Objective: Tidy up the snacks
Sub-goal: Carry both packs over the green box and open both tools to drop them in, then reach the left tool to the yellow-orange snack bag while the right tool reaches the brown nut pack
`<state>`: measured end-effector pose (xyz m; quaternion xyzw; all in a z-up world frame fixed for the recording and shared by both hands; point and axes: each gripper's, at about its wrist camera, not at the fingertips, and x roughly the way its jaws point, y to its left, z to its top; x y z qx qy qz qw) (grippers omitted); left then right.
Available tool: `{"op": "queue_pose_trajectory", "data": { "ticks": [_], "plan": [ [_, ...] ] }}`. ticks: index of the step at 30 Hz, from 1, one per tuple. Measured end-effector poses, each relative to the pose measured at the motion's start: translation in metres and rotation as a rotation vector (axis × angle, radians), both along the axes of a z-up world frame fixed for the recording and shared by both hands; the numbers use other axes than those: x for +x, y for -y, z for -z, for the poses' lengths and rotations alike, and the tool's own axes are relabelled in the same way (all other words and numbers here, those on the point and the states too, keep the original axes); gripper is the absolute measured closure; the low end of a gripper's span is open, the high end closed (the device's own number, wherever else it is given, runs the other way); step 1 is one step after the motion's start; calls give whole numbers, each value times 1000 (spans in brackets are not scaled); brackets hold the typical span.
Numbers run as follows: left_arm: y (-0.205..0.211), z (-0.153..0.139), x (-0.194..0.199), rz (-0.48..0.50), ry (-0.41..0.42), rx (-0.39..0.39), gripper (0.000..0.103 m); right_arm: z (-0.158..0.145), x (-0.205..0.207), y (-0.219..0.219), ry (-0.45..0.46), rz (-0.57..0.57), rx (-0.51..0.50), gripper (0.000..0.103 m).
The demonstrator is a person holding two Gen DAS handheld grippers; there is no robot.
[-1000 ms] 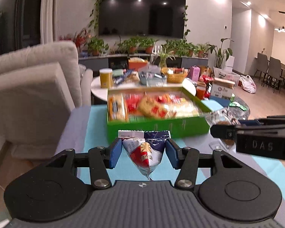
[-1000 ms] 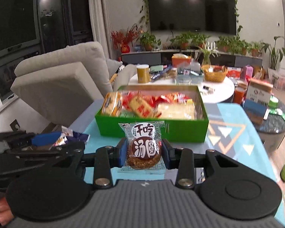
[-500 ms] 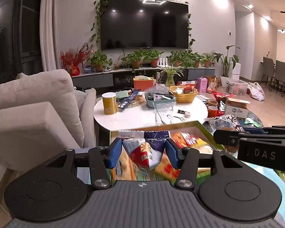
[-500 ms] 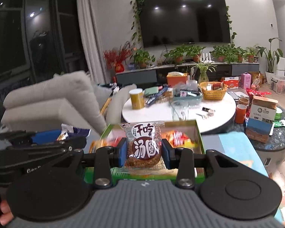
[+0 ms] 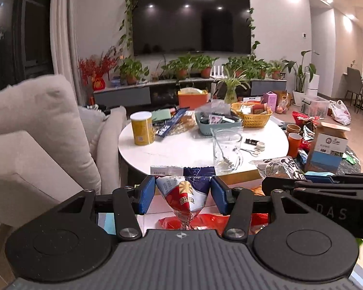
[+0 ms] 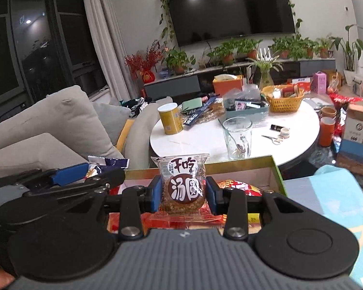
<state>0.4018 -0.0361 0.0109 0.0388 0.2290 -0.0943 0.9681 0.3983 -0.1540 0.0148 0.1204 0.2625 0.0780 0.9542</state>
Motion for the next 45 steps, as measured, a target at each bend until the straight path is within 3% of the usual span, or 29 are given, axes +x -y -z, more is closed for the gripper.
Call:
{"op": "queue_pose_trajectory", "data": {
  "ticks": [5, 9, 14, 21, 30, 35, 41, 45],
  "plan": [
    [-3, 17, 20, -29, -36, 0, 55, 17, 18, -6, -18, 5, 10, 52],
    [-10, 20, 21, -23, -109, -68, 54, 18, 12, -3, -20, -1, 42, 51],
    [-5, 12, 2, -6, -52, -22, 50, 2, -10, 0, 40, 29, -11, 51],
    [-5, -7, -32, 22, -30, -13, 49, -13, -45, 6, 41, 26, -23, 51],
    [-38, -13, -117, 52, -19, -51, 44, -5, -114, 5, 2, -41, -30, 43],
    [-47, -1, -171, 63, -39, -7, 44, 10, -166, -4, -46, -87, -54, 43],
    [-61, 13, -232, 54, -129, -52, 44, 24, -221, -16, -87, -149, -81, 43],
    [-60, 26, -268, 46, -187, -24, 44, 33, -246, -26, -127, -186, -71, 43]
  ]
}}
